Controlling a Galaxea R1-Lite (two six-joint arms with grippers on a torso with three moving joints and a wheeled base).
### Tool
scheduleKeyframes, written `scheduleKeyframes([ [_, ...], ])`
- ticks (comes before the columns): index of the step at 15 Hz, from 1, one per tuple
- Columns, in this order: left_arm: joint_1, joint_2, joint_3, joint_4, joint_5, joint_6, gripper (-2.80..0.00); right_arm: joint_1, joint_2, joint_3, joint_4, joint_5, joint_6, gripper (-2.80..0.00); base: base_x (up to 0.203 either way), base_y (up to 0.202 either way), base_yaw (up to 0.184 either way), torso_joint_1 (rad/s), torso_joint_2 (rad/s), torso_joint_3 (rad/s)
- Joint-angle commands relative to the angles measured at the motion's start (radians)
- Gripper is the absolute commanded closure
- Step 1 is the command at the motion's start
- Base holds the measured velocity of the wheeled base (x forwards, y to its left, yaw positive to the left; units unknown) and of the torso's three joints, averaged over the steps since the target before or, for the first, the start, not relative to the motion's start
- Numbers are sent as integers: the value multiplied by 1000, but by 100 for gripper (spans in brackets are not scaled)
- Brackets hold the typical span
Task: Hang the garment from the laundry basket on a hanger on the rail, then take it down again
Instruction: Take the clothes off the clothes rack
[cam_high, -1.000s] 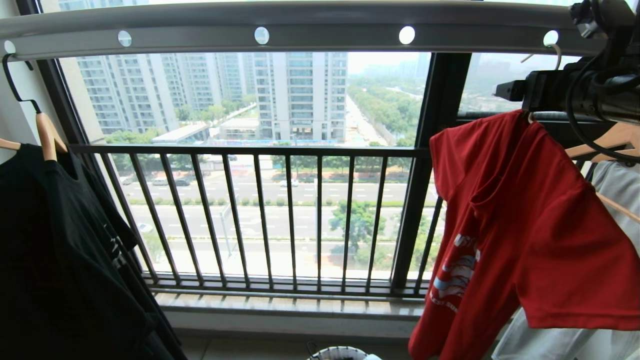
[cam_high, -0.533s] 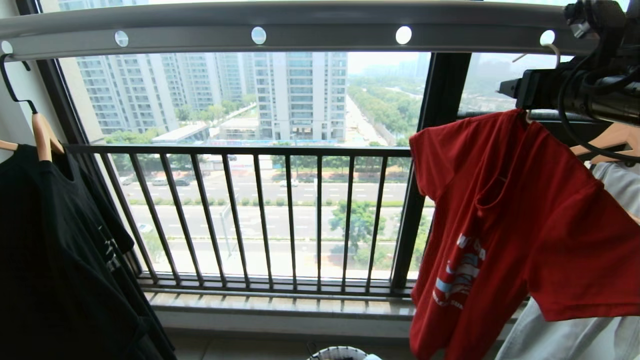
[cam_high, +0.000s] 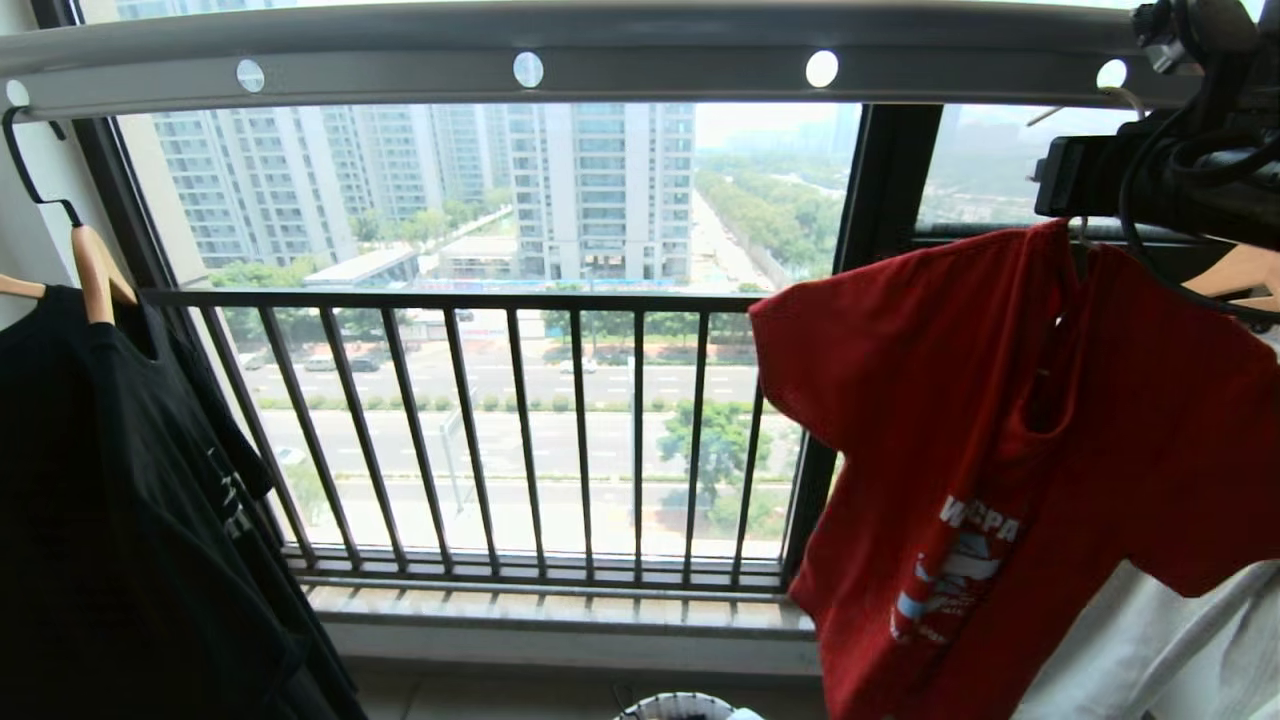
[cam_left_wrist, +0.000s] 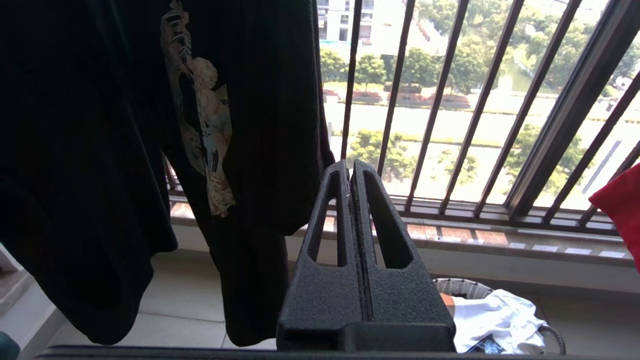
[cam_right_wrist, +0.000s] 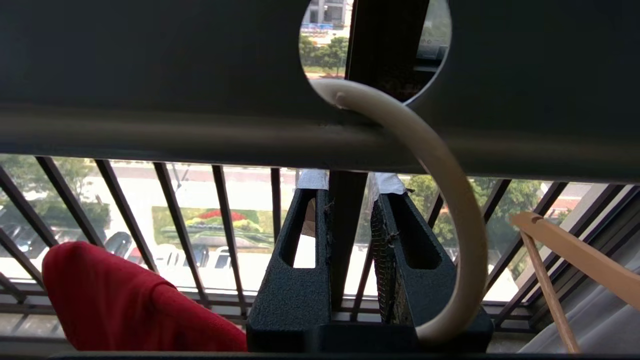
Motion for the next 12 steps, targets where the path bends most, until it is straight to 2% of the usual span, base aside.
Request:
scheduleKeyframes([
  [1,0,0,0,-1,0,-1,0,1,-11,1,-2,-1,-1,0,0,0,0,0,0,0],
  [12,0,1,0,-1,0,-1,0,-5,-46,12,-2,-5,1,0,0,0,0,0,0,0],
])
